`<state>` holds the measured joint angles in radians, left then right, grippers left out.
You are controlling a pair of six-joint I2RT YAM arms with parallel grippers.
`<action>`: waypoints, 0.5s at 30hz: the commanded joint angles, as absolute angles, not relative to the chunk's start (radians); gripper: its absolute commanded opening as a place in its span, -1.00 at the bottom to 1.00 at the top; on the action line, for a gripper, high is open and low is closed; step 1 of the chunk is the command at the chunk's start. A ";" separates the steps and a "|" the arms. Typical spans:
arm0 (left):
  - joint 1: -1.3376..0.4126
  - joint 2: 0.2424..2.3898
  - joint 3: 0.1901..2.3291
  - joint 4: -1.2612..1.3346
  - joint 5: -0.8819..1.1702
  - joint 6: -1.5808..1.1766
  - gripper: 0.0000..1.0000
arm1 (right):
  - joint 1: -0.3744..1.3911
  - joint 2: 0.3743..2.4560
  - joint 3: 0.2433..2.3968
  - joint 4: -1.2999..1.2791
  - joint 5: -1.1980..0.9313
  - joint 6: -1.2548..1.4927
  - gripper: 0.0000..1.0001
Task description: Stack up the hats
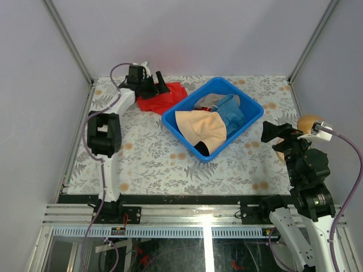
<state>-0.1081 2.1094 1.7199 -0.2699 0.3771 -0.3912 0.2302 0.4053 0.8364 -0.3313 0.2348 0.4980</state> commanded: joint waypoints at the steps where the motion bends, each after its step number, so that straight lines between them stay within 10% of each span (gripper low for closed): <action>1: -0.135 2.279 1.933 -0.253 0.395 -0.392 0.99 | 0.235 0.391 0.896 -0.380 0.262 0.483 0.99; 7: -0.127 2.561 2.334 -0.460 0.352 -0.431 0.99 | 0.235 0.412 0.955 -0.425 0.273 0.483 0.98; 15: -0.057 2.633 2.325 -0.491 0.324 -0.474 0.99 | 0.235 0.503 1.029 -0.482 0.234 0.516 0.98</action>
<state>-0.1162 2.6137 2.3043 -0.4213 0.3485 -0.4465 0.2302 0.4316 0.9703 -0.4465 0.2501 0.4980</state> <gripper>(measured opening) 0.996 0.993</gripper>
